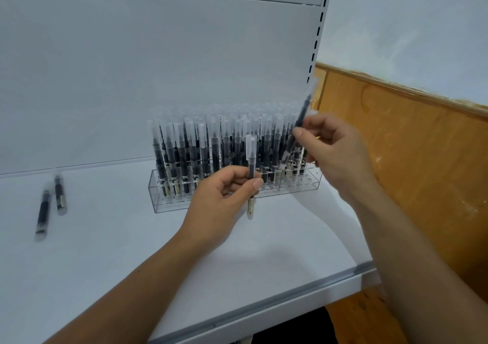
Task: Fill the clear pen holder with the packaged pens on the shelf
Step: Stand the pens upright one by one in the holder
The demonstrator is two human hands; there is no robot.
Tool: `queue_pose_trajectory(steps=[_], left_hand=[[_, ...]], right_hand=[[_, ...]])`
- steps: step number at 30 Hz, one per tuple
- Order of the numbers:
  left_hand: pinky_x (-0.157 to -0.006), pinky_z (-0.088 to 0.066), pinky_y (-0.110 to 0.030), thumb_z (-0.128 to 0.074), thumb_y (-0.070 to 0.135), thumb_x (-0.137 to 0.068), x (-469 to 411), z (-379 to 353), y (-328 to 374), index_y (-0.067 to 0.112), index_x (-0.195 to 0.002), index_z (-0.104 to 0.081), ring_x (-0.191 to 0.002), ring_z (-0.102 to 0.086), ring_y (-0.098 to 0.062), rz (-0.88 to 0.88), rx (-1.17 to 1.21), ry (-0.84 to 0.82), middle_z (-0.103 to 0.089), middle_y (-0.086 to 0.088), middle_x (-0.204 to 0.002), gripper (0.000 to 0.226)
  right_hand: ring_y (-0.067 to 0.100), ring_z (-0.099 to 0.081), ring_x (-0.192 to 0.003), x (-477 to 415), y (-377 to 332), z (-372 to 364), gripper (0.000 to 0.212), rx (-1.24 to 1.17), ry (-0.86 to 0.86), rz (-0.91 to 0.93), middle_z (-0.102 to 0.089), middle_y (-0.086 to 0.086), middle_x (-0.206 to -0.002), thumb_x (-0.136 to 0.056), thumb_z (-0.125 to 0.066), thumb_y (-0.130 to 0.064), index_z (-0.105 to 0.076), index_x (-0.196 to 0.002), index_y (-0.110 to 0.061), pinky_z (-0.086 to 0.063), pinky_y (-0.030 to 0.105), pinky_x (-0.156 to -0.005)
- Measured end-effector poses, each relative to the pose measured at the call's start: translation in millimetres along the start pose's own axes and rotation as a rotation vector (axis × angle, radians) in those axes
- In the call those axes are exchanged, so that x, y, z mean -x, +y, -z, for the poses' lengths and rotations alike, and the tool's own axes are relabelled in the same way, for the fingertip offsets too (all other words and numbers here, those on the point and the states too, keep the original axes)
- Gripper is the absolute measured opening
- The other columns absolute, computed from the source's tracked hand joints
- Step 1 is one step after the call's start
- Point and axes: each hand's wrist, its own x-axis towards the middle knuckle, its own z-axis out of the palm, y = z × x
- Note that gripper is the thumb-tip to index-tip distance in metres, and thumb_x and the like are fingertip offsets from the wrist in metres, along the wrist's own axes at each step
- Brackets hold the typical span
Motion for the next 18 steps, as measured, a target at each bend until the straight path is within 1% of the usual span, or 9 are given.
queue_pose_trajectory(steps=[4, 7, 9, 10, 13, 15, 18], left_hand=[[-0.088, -0.055, -0.043, -0.069, 0.034, -0.074, 0.0, -0.5, 0.5, 0.037, -0.086, -0.074, -0.090, -0.067, -0.034, 0.000, -0.003, -0.005, -0.072, -0.003, -0.087, 0.013], [-0.087, -0.055, -0.040, -0.068, 0.035, -0.074, 0.1, -0.1, 1.2, 0.038, -0.086, -0.074, -0.090, -0.067, -0.031, -0.001, -0.031, -0.010, -0.072, -0.002, -0.087, 0.013], [-0.087, -0.055, -0.039, -0.069, 0.034, -0.074, -0.2, -0.5, 1.2, 0.038, -0.085, -0.074, -0.090, -0.067, -0.030, -0.002, -0.026, -0.010, -0.072, -0.002, -0.087, 0.013], [-0.087, -0.055, -0.040, -0.069, 0.033, -0.074, -0.1, -0.6, 1.0, 0.038, -0.085, -0.074, -0.090, -0.067, -0.031, -0.004, -0.021, -0.006, -0.072, -0.002, -0.087, 0.013], [-0.088, -0.056, -0.044, -0.069, 0.034, -0.073, 0.5, -0.4, 1.4, 0.037, -0.085, -0.074, -0.091, -0.067, -0.033, -0.007, -0.020, -0.002, -0.072, -0.004, -0.087, 0.013], [-0.088, -0.056, -0.046, -0.069, 0.034, -0.073, 0.8, -0.3, 0.9, 0.036, -0.085, -0.074, -0.091, -0.067, -0.032, -0.005, -0.025, -0.004, -0.072, -0.004, -0.087, 0.013], [-0.089, -0.054, -0.051, -0.070, 0.035, -0.073, 0.8, -0.8, 1.0, 0.035, -0.086, -0.074, -0.091, -0.066, -0.034, -0.008, -0.026, -0.002, -0.072, -0.005, -0.087, 0.014]], right_hand=[[0.008, -0.060, -0.059, -10.9, 9.9, 4.3, 0.007, 0.109, 0.046, 0.008, -0.069, -0.006, -0.077, -0.089, -0.071, -0.021, -0.066, -0.092, -0.025, -0.051, 0.025, -0.059], [0.018, -0.064, -0.068, -15.3, 15.9, 1.9, 0.008, 0.198, 0.048, 0.009, -0.069, -0.008, -0.077, -0.088, -0.072, -0.025, -0.065, -0.089, -0.029, -0.058, 0.038, -0.068], [0.022, -0.066, -0.071, -17.6, 19.9, -1.1, 0.008, 0.243, 0.038, 0.013, -0.069, -0.009, -0.078, -0.088, -0.072, -0.028, -0.064, -0.089, -0.030, -0.058, 0.041, -0.070], [0.019, -0.065, -0.071, -19.1, 21.9, -2.1, 0.008, 0.276, 0.032, 0.018, -0.069, -0.009, -0.080, -0.088, -0.072, -0.029, -0.065, -0.092, -0.028, -0.058, 0.039, -0.069], [0.005, -0.060, -0.069, -21.5, 24.8, -3.8, 0.013, 0.386, -0.024, 0.006, -0.067, -0.011, -0.081, -0.088, -0.071, -0.030, -0.066, -0.096, -0.023, -0.049, 0.023, -0.064], [0.003, -0.057, -0.069, -20.6, 26.3, -5.4, 0.012, 0.451, -0.074, -0.015, -0.065, -0.012, -0.079, -0.087, -0.072, -0.030, -0.064, -0.092, -0.024, -0.044, 0.018, -0.062], [0.002, -0.057, -0.070, -19.8, 26.2, -7.0, 0.012, 0.495, -0.087, -0.032, -0.063, -0.013, -0.078, -0.086, -0.073, -0.032, -0.063, -0.086, -0.026, -0.039, 0.015, -0.057]])
